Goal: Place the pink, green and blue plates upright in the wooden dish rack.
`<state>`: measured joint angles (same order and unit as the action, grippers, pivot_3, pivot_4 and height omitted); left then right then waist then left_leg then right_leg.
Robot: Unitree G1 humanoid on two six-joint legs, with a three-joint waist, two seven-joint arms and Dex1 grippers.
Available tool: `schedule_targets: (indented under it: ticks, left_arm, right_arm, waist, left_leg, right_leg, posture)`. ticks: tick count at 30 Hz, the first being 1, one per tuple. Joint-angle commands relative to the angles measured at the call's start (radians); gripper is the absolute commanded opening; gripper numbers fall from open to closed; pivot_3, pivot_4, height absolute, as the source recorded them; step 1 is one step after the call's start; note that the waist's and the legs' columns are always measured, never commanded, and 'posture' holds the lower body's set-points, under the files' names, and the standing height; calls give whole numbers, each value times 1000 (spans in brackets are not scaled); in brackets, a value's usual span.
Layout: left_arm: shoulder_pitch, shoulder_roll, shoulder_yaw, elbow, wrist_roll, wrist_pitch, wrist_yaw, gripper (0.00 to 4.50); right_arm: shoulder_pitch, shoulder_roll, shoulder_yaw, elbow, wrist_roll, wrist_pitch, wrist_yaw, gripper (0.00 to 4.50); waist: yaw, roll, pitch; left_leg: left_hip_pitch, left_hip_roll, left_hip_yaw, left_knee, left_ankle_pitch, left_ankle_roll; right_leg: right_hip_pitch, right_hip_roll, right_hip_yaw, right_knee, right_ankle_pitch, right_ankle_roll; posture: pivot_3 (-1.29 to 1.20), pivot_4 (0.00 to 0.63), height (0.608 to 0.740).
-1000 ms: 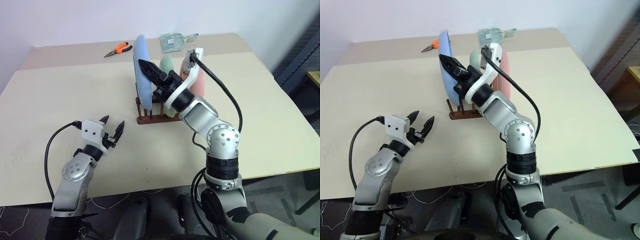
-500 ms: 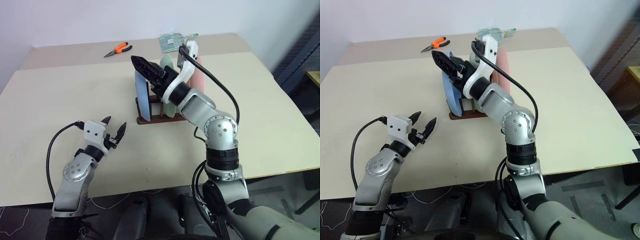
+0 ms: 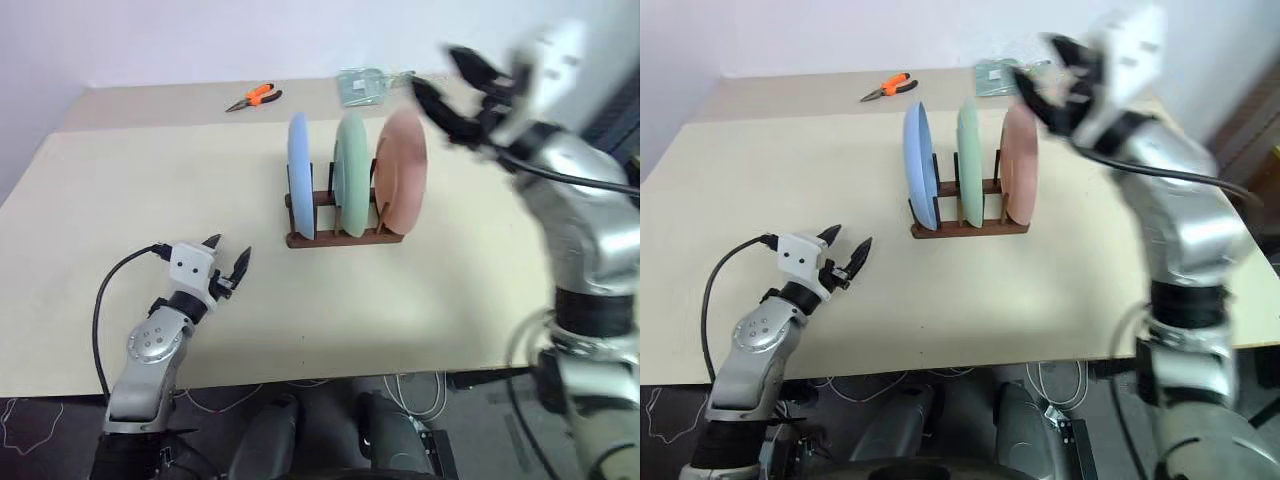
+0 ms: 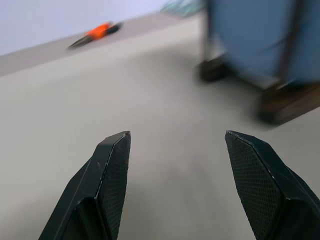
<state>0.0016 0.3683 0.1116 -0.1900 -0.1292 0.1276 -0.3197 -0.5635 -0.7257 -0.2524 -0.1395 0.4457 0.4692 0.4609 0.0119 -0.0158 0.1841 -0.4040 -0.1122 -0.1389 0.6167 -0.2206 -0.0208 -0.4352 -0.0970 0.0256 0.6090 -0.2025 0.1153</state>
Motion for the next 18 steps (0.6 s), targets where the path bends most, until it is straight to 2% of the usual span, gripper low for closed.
schedule_targets:
  ticks: [1, 4, 6, 13, 18]
  left_arm:
    - [-19, 3, 5, 22, 10, -41, -6, 3081]
    - [-17, 16, 9, 56, 21, -57, -16, 3081]
    - [-19, 21, 12, 68, 21, -60, -19, 3081]
    - [20, 39, 25, 44, 17, -44, -29, 3081]
    - [22, 33, 33, 12, 24, -15, 1, 3081]
  right_arm:
    - [157, -28, -50, 20, -34, -57, 70, 2964]
    - [301, -20, 1, 27, -92, -126, 128, 2964]
    - [339, 3, 25, 32, -103, -155, 146, 2964]
    - [344, 56, 105, 89, -181, -245, 158, 2964]
    - [293, 81, 135, 188, -214, -305, 172, 2964]
  waist:
    - [-6, 1, 0]
    - [-17, 2, 0]
    - [-27, 3, 1]
    - [-22, 3, 1]
    - [-19, 2, 1]
  left_leg:
    - [1, 1, 1, 0, 0, 0]
    - [6, 4, 3, -2, 0, 0]
    - [9, 5, 4, -2, 0, 0]
    - [13, 6, 6, -1, 0, 0]
    - [12, 5, 6, -1, -1, 0]
  right_leg:
    - [0, 0, 1, 1, 0, 0]
    - [1, 0, 1, 2, 0, 0]
    - [4, 0, 1, 2, -1, -1]
    - [6, -1, 0, 2, -2, -2]
    - [7, -2, 0, 1, -1, -2]
  posture:
    - [0, 150, 739]
    - [0, 150, 739]
    - [0, 150, 739]
    - [0, 150, 739]
    - [0, 150, 739]
